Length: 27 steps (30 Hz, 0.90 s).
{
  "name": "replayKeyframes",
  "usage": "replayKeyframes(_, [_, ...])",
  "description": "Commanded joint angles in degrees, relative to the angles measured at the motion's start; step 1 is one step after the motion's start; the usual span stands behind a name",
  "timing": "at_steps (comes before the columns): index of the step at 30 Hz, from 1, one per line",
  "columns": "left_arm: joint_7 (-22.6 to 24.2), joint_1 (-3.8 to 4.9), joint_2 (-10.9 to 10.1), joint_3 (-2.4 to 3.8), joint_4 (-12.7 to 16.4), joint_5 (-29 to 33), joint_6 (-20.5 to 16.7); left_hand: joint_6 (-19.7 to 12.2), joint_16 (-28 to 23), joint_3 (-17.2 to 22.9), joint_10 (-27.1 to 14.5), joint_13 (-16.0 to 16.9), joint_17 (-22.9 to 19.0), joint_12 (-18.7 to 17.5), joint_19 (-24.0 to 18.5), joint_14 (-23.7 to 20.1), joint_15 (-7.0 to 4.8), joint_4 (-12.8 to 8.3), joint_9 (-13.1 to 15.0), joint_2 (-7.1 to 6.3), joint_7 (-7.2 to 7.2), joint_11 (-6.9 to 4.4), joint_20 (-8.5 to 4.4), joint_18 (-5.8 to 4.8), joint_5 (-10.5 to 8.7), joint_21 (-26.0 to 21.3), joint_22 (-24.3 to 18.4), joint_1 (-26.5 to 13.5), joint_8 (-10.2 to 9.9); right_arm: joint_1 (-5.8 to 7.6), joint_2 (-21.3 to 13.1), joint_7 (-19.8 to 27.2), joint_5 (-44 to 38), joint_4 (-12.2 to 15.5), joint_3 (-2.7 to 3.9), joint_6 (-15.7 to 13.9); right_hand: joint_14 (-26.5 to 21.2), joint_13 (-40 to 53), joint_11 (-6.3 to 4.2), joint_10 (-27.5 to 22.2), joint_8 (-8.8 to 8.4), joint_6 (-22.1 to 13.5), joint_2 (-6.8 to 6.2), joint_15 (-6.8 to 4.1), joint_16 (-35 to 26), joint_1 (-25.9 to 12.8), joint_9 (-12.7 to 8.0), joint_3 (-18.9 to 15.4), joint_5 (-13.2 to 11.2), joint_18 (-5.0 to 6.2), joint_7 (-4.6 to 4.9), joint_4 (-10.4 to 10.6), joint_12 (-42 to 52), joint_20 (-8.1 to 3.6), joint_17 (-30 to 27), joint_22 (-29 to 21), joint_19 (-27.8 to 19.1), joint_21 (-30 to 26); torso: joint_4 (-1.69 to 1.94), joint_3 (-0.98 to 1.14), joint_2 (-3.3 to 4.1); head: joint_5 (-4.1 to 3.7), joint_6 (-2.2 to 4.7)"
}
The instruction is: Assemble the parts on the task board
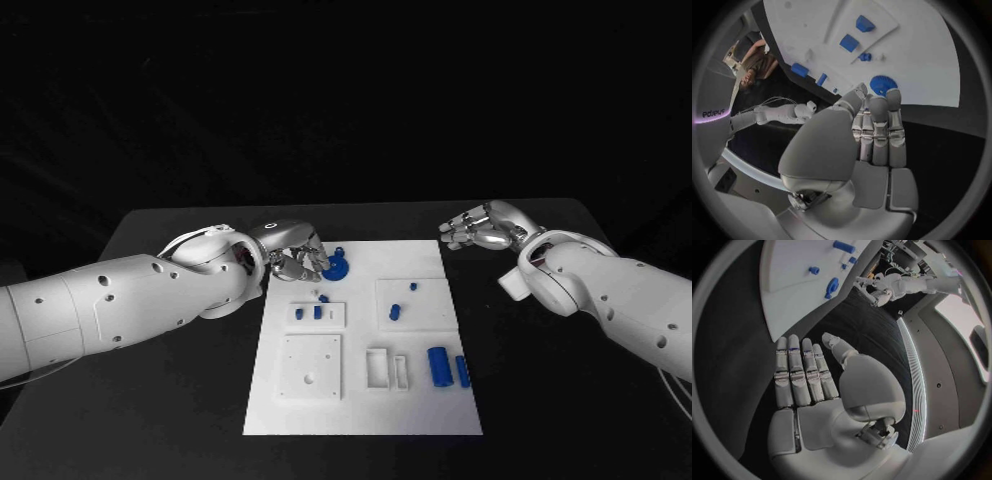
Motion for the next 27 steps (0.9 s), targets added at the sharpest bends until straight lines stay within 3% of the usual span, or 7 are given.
replayKeyframes(1, [1.03, 0.10, 0.19, 0.02, 0.25, -0.60, 3.49, 0.76, 0.23, -0.51, 0.74, 0.02, 0.08, -0.10, -0.44, -0.01, -0.45, -1.17, -0.04, 1.19, -0.06, -0.04, -0.32, -0.61, 0.33, 0.85, 1.40, 0.04, -0.01, -0.01, 0.02, 1.03, -4.67, 0.68, 0.04, -1.28, 1.48, -0.01, -0.21, 0.90, -0.06, 0.94, -0.42, -0.48, 0.17, 0.49, 0.08, 1.31, -0.93, 0.56, -0.10, -0.93, -0.17, -0.51, 0.25, 0.16, 1.28, 0.66, 0.07, 0.01, -0.01, -0.05, 0.02])
replayKeyframes(8, [0.74, 0.12, 0.29, 0.02, 0.30, -1.45, 4.70, 1.45, 0.48, -1.94, 1.60, 0.05, 0.21, 0.02, -1.10, 0.12, -0.71, -3.00, -0.07, 2.44, -0.23, -0.47, -0.53, -0.76, 0.28, 2.29, 1.30, -0.32, -0.02, -0.01, -0.19, 0.79, -9.58, 2.64, 0.05, -1.94, 9.02, 0.14, -1.85, 4.97, 0.24, 4.15, -0.55, -3.60, 2.21, 2.94, 0.39, 0.91, -2.25, 1.09, -0.99, -1.46, -0.01, -3.63, 2.36, 1.46, 8.20, 4.43, 0.00, -0.05, 0.00, 0.12, 0.40])
replayKeyframes(10, [0.67, 0.12, 0.26, 0.02, 0.28, -1.73, 4.88, 1.63, 0.54, -2.22, 2.18, 0.11, 0.25, 0.23, -1.12, 0.18, -0.85, -3.38, -0.06, 2.55, -0.29, -0.75, -0.63, -0.82, 0.31, 2.51, 1.30, -0.19, 0.01, 0.00, -0.26, 0.58, -10.97, 3.38, 0.05, -1.88, 11.57, 0.09, -2.55, 6.65, 0.06, 5.40, -0.63, -4.67, 2.84, 3.91, 0.40, -0.42, -2.28, 0.63, -1.43, -1.38, -0.19, -5.17, 3.68, 2.22, 10.47, 6.16, 0.00, -0.07, -0.03, 0.15, 0.39])
replayKeyframes(14, [0.62, 0.13, 0.41, 0.02, 0.23, -2.50, 5.64, 2.07, 0.87, -2.78, 2.75, 0.12, 0.49, 0.55, -1.24, 0.15, -1.16, -3.66, -0.10, 2.75, -0.49, -1.14, -0.95, -1.24, 0.13, 2.66, 1.18, -0.66, -0.03, 0.03, -0.33, 0.01, -13.53, 4.83, 0.06, -1.49, 15.35, 0.37, -3.84, 9.90, -0.04, 6.37, -0.41, -6.05, 4.19, 4.37, 0.32, -2.29, -2.53, 0.39, -1.92, -1.15, 0.14, -6.81, 5.72, 3.44, 13.63, 8.73, 0.07, -0.15, -0.05, 0.10, 0.23])
replayKeyframes(19, [-0.01, 0.13, 1.12, -0.01, 0.11, -4.92, 7.09, 2.48, 1.08, -3.20, 3.00, 0.12, 0.70, 0.77, -1.13, 0.16, -1.36, -3.88, -0.09, 2.90, -0.61, -1.43, -1.21, -1.65, -0.14, 2.55, 1.08, -1.19, -0.03, 0.07, -0.11, -0.52, -15.03, 5.94, 0.07, -1.06, 16.75, 0.39, -4.55, 11.85, -0.14, 6.80, 0.25, -6.91, 5.06, 4.45, 0.15, -4.50, -2.02, -0.37, -2.24, -1.19, -0.04, -8.29, 10.54, 4.83, 14.70, 11.13, 0.14, -0.13, 0.00, 0.22, 0.37])
replayKeyframes(27, [-2.44, 0.15, 2.83, -0.30, -0.97, -9.44, 8.81, 0.65, 2.90, -3.36, 4.76, 0.51, 2.09, 3.78, -0.72, -0.06, -1.73, -3.50, -0.23, 2.11, -0.68, -2.02, -1.64, -2.20, -0.68, 2.07, 0.90, -2.33, -0.11, 0.09, 0.22, -0.93, -15.60, 6.74, 0.13, -1.60, 16.33, 2.60, -6.07, 17.27, -0.16, 5.62, 0.22, -8.57, 14.91, 3.05, 0.05, -6.64, -0.75, -0.52, -2.60, -1.14, 0.17, -10.00, 20.58, 7.71, 17.87, 15.58, 0.05, -0.02, 0.05, 0.36, 0.58])
